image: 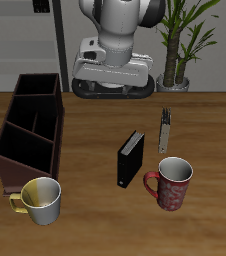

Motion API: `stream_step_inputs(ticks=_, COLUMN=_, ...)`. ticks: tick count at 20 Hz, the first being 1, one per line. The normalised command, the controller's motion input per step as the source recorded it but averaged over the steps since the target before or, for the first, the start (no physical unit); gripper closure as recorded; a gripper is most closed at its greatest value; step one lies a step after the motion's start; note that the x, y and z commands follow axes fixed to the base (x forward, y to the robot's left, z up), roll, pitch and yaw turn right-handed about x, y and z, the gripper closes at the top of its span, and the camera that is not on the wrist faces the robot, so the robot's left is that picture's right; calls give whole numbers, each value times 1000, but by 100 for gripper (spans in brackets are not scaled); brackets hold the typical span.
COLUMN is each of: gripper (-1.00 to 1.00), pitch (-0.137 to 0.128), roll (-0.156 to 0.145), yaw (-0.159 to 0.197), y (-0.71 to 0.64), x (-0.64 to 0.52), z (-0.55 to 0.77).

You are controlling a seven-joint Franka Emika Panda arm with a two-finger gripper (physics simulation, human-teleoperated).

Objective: Place the black book into the right desk caddy's back compartment

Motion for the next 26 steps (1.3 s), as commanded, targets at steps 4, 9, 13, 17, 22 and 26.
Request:
stream_step_inputs(ticks=4, gripper=-100, pitch=-2, roll=-51, yaw=-45, y=-1, x=133, z=-1)
stream_step_inputs(ticks=9, gripper=-100, pitch=-5, roll=-3, yaw=-20, y=211, x=138, z=-44)
stream_step_inputs(ticks=13, gripper=-100, pitch=14, roll=21, yaw=7, y=325, x=132, z=-169)
stream_step_inputs(ticks=17, gripper=-100, pitch=11, roll=16, yaw=-2, y=311, x=209, z=-172)
stream_step_inputs(ticks=22, gripper=-100, pitch=-13, roll=4, yaw=-14, y=137, x=107, z=-92)
stream_step_inputs(ticks=26, gripper=-100, pitch=-26, roll=8, yaw=-16, y=90, x=91, z=-124)
